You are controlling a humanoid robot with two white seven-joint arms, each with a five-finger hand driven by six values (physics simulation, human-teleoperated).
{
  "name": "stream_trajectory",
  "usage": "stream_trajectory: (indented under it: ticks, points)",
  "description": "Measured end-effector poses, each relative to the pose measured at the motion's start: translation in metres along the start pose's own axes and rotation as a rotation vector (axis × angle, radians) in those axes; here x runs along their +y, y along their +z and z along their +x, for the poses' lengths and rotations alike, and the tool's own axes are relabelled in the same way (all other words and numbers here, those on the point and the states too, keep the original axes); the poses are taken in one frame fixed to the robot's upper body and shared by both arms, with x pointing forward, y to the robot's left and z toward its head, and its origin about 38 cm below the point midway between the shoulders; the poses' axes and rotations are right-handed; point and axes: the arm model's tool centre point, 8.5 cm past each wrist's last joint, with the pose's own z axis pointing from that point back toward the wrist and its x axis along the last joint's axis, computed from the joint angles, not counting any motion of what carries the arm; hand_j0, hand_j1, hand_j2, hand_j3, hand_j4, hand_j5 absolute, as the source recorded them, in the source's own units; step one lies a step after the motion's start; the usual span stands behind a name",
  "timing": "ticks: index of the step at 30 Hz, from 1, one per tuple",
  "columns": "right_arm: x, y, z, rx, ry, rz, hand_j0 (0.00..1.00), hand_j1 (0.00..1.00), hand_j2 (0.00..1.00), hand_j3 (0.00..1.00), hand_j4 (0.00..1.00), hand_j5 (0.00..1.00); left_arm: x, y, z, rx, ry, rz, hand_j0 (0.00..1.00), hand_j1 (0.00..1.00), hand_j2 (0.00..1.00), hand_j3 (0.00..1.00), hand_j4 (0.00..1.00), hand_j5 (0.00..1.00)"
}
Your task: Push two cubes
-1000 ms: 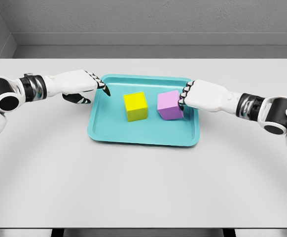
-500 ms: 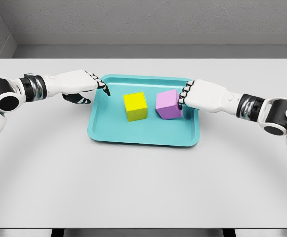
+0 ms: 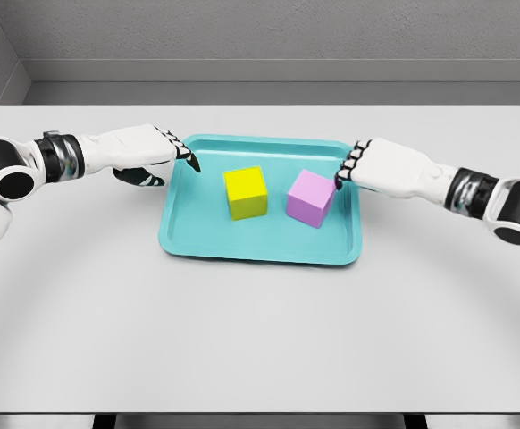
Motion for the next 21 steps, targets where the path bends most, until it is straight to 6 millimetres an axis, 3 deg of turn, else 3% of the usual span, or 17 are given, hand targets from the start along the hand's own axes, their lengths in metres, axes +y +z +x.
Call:
stream_trajectory:
  ticks: [9, 21]
  points:
    - [0.009, 0.018, -0.003, 0.008, 0.019, 0.048, 0.52, 0.52, 0.52, 0.52, 0.52, 0.52, 0.001, 0.0, 0.0, 0.0, 0.0, 0.002, 0.71, 0.71, 0.71, 0.71, 0.71, 0.71]
    - [0.005, 0.011, 0.019, -0.06, 0.041, 0.045, 0.49, 0.49, 0.49, 0.49, 0.49, 0.49, 0.0, 0.0, -0.001, 0.001, 0.001, 0.001, 0.71, 0.71, 0.71, 0.71, 0.71, 0.71]
